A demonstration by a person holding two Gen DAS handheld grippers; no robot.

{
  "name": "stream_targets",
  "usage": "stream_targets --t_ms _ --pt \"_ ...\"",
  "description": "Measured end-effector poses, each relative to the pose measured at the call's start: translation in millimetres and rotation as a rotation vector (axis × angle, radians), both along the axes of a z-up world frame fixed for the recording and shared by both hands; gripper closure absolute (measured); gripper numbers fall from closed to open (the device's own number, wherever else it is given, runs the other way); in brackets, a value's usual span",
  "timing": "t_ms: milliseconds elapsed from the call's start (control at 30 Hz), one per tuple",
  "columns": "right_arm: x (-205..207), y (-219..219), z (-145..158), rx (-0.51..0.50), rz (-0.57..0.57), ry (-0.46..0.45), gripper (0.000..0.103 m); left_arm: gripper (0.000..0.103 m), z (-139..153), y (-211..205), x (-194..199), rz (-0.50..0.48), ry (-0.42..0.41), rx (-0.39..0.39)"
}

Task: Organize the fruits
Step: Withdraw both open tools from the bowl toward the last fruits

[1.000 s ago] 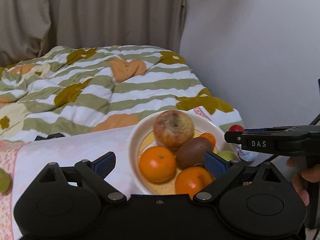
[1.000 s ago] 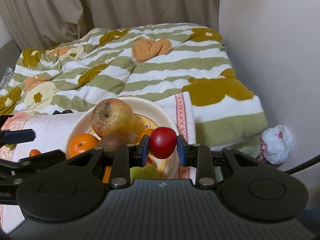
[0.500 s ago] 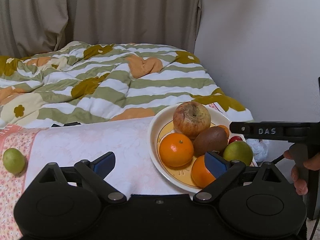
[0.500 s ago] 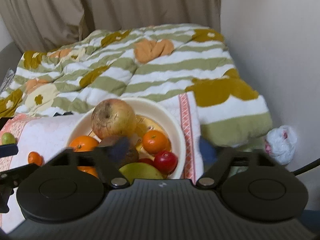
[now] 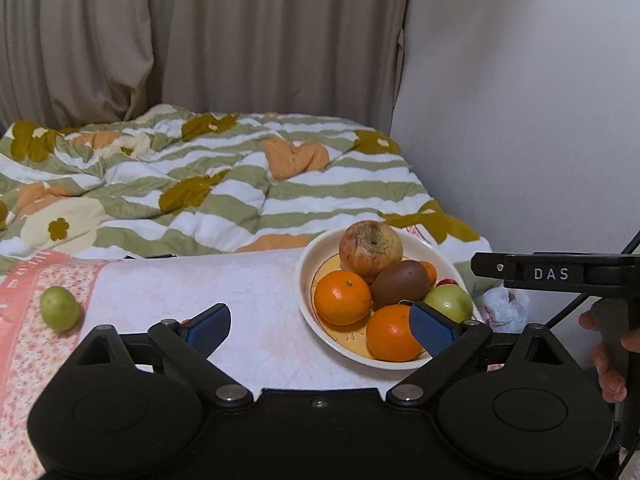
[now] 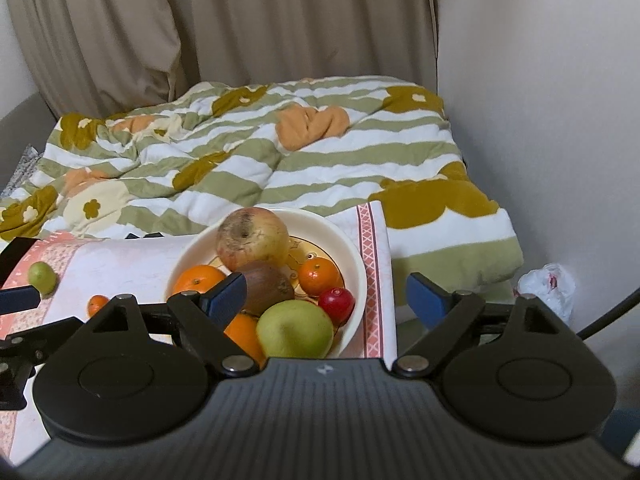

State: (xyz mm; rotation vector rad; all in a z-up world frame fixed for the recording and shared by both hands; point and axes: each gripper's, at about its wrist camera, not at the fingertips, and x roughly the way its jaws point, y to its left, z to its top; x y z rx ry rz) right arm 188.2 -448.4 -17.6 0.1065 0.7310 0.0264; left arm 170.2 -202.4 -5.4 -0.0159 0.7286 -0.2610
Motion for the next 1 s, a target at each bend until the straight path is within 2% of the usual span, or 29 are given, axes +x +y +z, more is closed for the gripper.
stream_targets --t_ms 233,600,767,1000 --pt "-42 13 29 -0.041 0.028 -0.050 0.000 0.004 23 18 -43 0.057 -0.066 -0.004" --pt "-90 53 51 -0.031 0.112 -0.069 0.000 0.001 53 86 -100 0.238 -0.134 0.044" --pt "-98 77 56 -0.024 0.116 -0.072 0.000 0.000 52 127 -105 0.288 -0.141 0.091" --pt "-94 126 55 -0.041 0.082 -0.060 0.000 0.000 48 183 -85 0.256 -0.129 0.106"
